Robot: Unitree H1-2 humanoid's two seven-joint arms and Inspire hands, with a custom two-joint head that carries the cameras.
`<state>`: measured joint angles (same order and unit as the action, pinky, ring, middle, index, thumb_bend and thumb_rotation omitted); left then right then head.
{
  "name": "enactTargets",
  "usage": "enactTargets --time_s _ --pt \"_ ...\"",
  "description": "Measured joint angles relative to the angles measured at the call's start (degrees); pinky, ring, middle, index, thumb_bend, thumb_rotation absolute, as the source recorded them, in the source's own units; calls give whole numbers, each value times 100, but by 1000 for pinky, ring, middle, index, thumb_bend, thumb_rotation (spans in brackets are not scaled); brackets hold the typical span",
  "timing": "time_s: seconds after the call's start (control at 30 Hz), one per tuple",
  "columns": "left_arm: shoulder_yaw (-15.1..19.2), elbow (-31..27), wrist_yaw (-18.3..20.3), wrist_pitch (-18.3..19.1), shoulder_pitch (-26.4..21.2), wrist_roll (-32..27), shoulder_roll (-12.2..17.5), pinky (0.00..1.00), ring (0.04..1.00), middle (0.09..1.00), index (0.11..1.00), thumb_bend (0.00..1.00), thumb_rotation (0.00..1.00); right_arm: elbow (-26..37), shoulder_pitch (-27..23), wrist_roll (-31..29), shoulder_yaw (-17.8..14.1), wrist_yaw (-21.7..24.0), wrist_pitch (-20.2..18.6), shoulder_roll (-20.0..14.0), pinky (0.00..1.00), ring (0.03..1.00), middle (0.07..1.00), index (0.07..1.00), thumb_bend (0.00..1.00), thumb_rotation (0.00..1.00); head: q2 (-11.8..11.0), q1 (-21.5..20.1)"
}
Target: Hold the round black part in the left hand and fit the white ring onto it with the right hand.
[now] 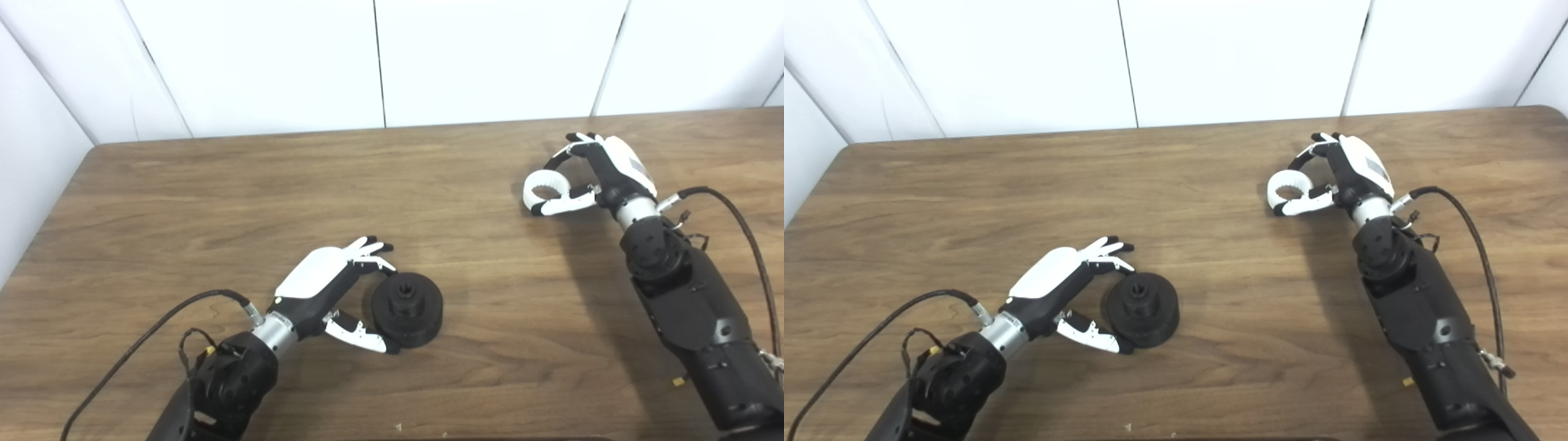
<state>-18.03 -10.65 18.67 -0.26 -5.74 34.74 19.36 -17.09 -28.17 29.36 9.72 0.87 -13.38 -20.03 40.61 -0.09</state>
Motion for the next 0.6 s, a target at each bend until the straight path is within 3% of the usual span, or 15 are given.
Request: enactTargets --time_s 0.6 --pt "8 11 -14 -39 6 -4 0 922 991 934 638 778 362 58 36 -1 1 -22 -2 2 997 1000 916 493 522 150 -18 -9"
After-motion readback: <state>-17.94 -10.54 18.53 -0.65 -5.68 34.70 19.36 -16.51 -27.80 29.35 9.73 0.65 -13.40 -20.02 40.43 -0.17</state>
